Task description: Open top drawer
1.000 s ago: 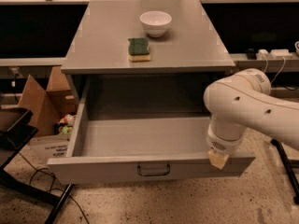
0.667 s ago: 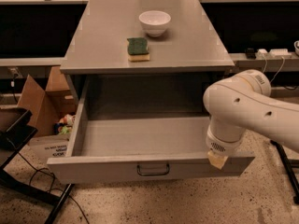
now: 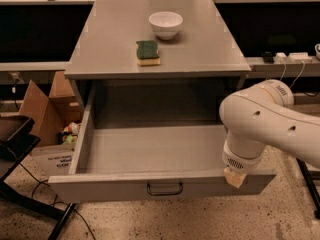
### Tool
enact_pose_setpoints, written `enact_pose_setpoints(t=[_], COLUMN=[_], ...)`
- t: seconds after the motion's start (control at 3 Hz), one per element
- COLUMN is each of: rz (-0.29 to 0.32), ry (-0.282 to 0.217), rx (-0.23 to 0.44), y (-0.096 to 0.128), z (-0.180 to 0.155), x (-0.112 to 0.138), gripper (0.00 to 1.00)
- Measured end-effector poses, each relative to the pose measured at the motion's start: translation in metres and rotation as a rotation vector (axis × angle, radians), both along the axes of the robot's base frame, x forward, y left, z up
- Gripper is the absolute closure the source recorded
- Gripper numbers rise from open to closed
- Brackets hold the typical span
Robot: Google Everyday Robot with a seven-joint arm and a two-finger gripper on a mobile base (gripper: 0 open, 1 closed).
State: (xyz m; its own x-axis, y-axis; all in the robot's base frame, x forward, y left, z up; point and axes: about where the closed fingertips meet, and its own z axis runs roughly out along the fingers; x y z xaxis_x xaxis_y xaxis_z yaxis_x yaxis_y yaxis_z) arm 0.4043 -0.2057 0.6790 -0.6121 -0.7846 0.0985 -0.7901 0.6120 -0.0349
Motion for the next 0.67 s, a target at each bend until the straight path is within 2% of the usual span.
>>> enact_pose_setpoints(t=[0.33,0.67], rz=[-0.026,-0.026], ry=[0.012,0.012], rx=[0.003,0.003], y=[-0.0007,-0.0007], z=[-0.0021,-0.0021], x=[-0.0162,-0.0162], gripper=[1.0,0.73])
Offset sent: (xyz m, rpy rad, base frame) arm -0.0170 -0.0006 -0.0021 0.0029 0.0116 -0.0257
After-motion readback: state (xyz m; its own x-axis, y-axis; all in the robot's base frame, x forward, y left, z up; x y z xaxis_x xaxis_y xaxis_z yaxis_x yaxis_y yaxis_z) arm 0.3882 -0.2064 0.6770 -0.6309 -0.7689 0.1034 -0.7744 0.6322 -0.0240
